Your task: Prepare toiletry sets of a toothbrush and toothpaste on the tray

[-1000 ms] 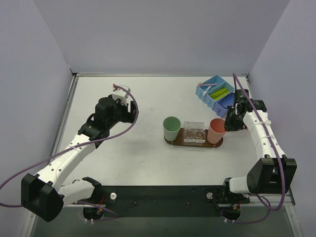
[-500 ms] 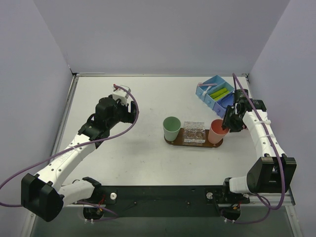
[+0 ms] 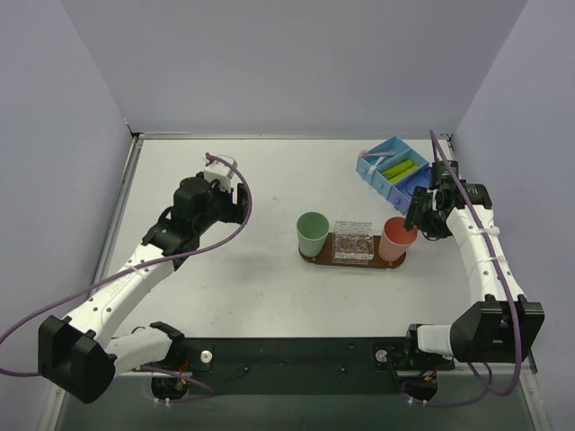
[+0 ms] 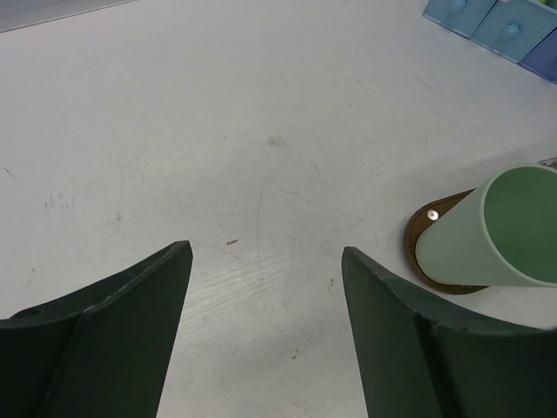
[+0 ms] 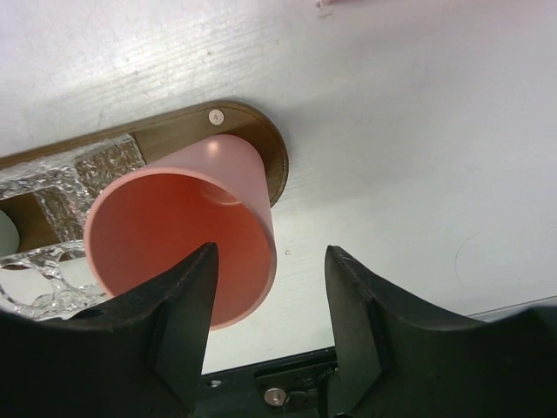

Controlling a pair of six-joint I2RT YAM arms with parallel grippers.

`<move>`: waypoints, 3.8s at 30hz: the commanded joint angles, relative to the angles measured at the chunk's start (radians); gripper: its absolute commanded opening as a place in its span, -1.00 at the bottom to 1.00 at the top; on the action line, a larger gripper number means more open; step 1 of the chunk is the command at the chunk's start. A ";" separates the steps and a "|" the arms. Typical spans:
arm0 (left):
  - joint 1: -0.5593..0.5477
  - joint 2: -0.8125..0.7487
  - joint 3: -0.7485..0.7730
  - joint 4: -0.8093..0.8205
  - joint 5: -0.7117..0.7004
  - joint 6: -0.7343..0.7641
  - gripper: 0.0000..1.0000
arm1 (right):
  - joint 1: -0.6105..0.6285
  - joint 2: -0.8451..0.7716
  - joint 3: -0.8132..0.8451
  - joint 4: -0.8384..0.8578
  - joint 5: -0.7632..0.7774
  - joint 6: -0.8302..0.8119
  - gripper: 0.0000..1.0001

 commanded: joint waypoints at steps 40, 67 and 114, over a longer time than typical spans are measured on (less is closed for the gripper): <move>0.018 -0.006 -0.010 0.055 -0.108 0.077 0.61 | -0.020 0.794 0.775 0.256 -0.048 0.163 -0.53; 0.018 -0.014 -0.011 0.052 -0.105 0.075 0.61 | -0.036 0.986 0.792 0.335 -0.034 0.349 -0.40; 0.019 -0.038 -0.011 0.060 -0.099 0.072 0.61 | -0.022 0.896 0.762 0.349 -0.004 0.364 -0.98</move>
